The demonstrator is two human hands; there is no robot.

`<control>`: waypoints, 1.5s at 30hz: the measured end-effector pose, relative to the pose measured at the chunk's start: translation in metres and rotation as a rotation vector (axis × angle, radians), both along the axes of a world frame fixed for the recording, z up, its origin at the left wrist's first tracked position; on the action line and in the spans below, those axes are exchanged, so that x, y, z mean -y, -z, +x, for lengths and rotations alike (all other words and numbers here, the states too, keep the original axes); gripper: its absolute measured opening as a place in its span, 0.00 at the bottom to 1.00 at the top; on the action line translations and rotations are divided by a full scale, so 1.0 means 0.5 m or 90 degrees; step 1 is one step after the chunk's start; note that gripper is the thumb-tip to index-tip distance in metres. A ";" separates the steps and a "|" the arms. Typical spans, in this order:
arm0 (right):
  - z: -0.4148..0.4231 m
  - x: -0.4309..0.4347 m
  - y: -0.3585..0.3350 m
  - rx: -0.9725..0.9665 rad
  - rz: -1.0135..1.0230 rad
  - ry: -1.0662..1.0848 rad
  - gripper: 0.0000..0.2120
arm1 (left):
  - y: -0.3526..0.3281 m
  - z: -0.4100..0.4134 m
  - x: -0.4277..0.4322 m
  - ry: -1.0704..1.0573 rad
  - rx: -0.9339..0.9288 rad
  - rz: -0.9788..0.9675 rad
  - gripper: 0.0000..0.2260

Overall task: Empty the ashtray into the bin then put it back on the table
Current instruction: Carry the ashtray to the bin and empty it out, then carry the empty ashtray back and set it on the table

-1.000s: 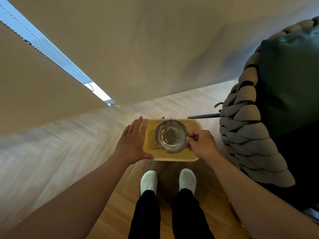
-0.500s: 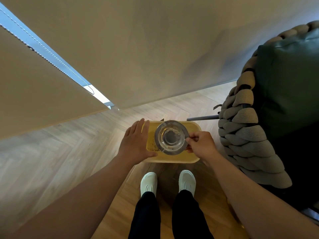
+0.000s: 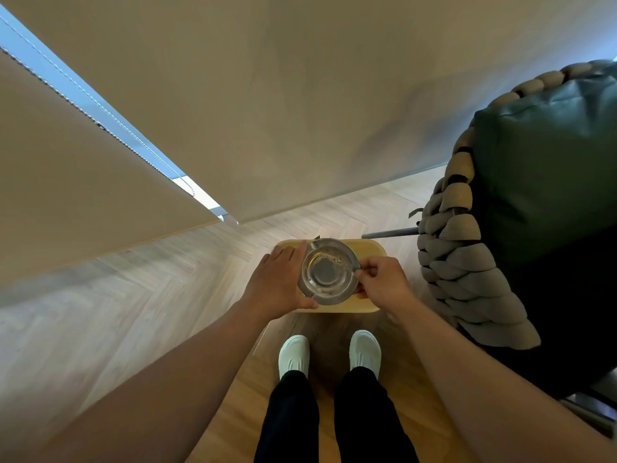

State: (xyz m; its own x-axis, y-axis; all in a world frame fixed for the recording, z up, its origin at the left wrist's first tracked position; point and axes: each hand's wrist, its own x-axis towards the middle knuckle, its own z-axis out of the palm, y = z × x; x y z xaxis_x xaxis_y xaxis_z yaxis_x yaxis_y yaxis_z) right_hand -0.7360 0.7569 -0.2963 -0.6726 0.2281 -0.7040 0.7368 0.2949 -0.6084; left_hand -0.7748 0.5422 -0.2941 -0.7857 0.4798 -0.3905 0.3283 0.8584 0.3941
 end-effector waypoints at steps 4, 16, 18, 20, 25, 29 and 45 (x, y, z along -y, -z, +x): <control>0.005 0.017 -0.056 -0.040 0.051 -0.094 0.20 | -0.048 0.002 0.009 0.012 -0.005 0.002 0.52; 0.038 0.052 -0.270 -0.120 0.065 -0.340 0.51 | -0.222 0.033 0.050 0.038 -0.079 -0.011 0.53; 0.048 0.059 -0.304 -0.080 0.091 -0.377 0.64 | -0.249 0.044 0.056 0.047 -0.091 -0.003 0.52; 0.062 0.069 -0.330 -0.067 0.152 -0.417 0.66 | -0.277 0.055 0.060 0.050 -0.094 0.003 0.53; 0.099 0.093 -0.376 -0.073 0.245 -0.452 0.64 | -0.336 0.081 0.075 0.060 -0.088 0.016 0.54; 0.130 0.112 -0.405 -0.093 0.248 -0.430 0.62 | -0.362 0.109 0.093 0.072 -0.104 0.032 0.53; 0.294 0.122 -0.424 -0.097 0.266 -0.310 0.59 | -0.385 0.197 0.082 0.159 -0.080 0.097 0.49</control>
